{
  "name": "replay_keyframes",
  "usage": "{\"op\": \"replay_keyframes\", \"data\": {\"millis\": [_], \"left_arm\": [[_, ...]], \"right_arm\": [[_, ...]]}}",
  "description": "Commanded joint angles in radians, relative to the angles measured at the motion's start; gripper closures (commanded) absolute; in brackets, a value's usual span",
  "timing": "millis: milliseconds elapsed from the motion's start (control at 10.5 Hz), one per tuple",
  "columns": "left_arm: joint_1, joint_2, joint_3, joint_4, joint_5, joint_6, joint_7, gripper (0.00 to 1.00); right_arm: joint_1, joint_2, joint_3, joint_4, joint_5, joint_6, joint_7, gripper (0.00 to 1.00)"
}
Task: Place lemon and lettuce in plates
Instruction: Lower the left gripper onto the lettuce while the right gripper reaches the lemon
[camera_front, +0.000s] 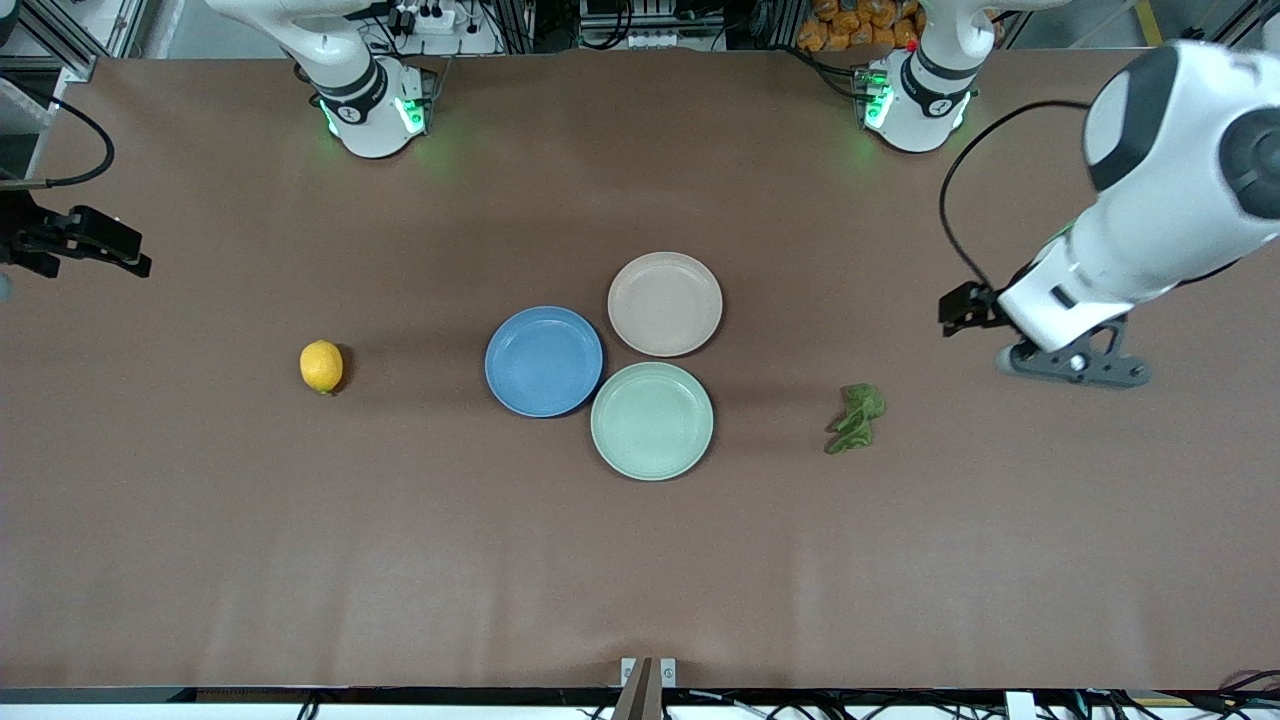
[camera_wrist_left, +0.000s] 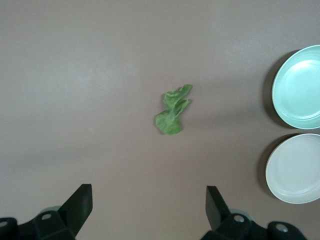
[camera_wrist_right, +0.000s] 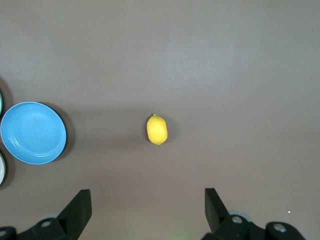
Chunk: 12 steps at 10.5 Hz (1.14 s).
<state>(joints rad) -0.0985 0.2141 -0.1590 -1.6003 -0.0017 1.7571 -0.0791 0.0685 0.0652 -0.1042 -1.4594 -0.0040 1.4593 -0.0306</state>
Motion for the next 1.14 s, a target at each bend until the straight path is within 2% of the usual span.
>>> {"op": "replay_keyframes", "data": {"millis": [0,190,571,1048], "left_arm": [[-0.044,0.065,-0.002,-0.024,0.067,0.08,0.025,0.0],[-0.076,0.146,-0.005,-0.036,0.089,0.169,0.027,0.0],[-0.087,0.28,-0.005,-0.036,0.091,0.298,0.047,0.0],[-0.089,0.387,-0.004,-0.036,0.1,0.373,0.186,0.0]], "right_arm": [[-0.019,0.004,0.006,-0.015,0.016,0.004,0.0,0.0],[-0.018,0.004,0.006,-0.051,0.016,0.018,-0.002,0.0],[-0.015,0.002,0.009,-0.172,0.015,0.139,-0.002,0.0],[-0.01,0.008,0.012,-0.363,0.015,0.341,-0.002,0.0]]}}
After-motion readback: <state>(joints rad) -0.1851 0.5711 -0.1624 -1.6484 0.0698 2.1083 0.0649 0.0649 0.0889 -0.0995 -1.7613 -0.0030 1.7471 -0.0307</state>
